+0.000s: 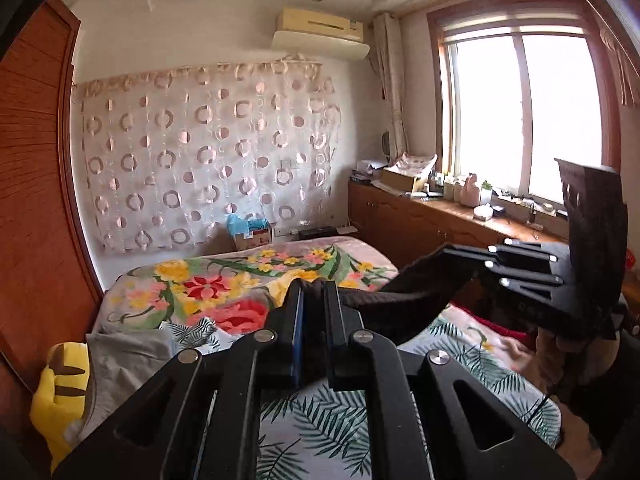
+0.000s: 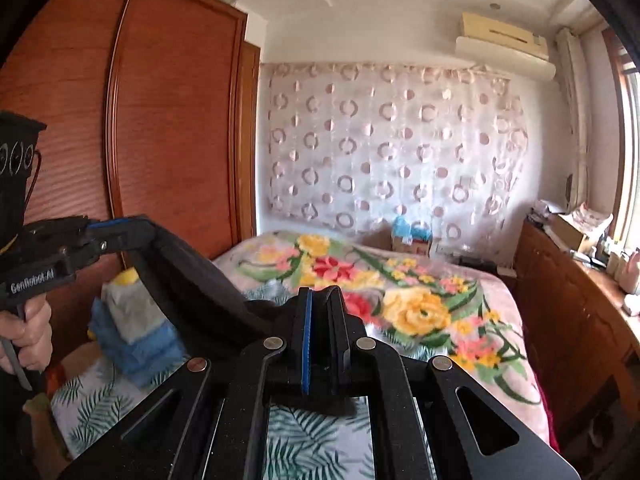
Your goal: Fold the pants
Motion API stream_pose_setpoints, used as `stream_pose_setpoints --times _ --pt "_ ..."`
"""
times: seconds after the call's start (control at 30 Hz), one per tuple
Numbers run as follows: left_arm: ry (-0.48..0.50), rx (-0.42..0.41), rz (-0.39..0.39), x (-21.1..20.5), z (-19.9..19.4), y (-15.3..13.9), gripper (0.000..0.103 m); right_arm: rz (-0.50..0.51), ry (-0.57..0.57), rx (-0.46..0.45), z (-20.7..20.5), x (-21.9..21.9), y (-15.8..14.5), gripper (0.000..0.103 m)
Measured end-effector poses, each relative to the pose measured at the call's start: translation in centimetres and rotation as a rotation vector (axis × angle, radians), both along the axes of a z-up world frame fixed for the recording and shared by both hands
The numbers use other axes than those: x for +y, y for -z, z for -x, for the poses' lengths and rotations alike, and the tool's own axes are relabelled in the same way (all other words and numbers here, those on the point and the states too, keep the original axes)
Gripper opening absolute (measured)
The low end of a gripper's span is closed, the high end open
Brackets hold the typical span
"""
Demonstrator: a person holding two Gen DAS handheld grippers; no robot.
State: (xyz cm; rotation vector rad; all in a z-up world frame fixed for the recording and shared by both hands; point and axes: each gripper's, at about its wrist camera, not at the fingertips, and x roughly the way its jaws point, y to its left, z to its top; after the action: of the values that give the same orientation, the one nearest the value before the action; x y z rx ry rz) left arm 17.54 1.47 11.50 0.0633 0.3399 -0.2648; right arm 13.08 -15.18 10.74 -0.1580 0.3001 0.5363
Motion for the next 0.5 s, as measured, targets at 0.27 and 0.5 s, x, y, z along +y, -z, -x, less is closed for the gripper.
stream_pose_setpoints --times 0.27,0.5 --pt "0.008 0.178 -0.02 0.0 2.9 8.8 0.01 0.063 -0.009 0.151 1.0 1.0 7.8 0.006" --pt "0.029 0.284 -0.007 -1.0 6.4 13.4 0.01 0.071 0.002 0.281 3.4 1.0 11.5 0.006"
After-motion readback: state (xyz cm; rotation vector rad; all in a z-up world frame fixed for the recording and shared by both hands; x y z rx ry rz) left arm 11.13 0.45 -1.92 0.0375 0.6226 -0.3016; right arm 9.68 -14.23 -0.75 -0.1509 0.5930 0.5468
